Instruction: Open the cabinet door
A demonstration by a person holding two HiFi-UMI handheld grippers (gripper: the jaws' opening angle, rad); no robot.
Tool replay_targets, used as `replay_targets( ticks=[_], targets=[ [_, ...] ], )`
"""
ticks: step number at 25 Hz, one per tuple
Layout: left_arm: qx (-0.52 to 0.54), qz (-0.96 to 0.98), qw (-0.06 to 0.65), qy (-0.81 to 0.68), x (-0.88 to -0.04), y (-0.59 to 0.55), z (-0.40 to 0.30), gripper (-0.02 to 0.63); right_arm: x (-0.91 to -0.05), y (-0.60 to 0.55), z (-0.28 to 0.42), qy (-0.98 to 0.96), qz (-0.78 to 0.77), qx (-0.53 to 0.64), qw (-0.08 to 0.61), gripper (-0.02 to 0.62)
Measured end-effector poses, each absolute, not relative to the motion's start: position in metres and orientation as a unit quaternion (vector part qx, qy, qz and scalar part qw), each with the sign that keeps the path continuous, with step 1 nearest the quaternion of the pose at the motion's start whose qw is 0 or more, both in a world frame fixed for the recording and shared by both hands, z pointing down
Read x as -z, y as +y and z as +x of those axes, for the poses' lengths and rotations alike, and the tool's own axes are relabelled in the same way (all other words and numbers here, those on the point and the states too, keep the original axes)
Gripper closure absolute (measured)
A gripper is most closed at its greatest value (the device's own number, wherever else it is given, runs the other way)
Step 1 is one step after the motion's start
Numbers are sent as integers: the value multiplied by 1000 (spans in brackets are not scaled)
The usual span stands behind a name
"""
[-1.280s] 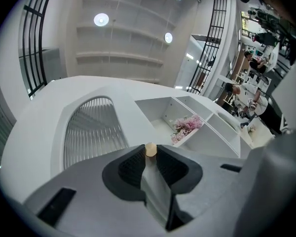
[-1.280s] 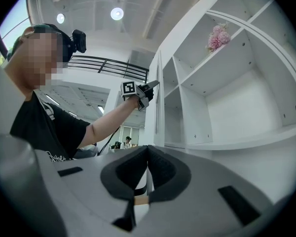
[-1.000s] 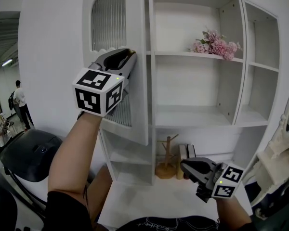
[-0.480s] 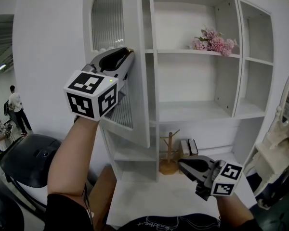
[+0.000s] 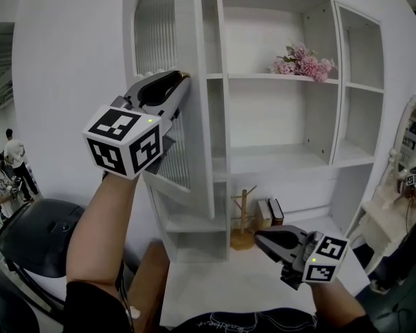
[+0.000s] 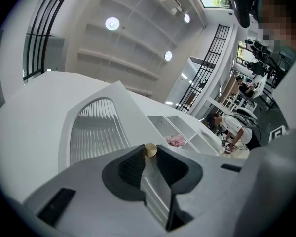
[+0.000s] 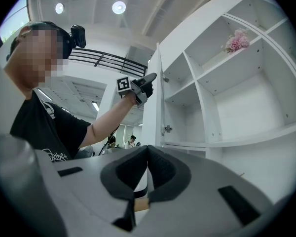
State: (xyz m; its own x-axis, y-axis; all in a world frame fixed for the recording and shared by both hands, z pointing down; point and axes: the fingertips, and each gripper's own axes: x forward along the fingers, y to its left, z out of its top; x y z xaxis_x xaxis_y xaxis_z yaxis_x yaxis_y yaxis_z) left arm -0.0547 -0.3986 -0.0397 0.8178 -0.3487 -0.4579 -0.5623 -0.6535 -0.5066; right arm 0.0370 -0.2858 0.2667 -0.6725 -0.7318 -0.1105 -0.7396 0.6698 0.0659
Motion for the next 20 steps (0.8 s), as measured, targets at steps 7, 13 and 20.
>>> replay_targets(
  ticks=[7, 13, 20],
  targets=[
    [-174, -903, 320, 227, 40, -389, -78, 531, -271, -279, 17, 908, -414, -49, 37, 589],
    [-190, -912, 302, 201, 40, -381, -104, 529, -275, -272, 1, 905, -421, -45, 31, 589],
    [-215, -923, 272, 169, 39, -374, -143, 528, -287, -270, -25, 906, -420, -34, 23, 589]
  ],
)
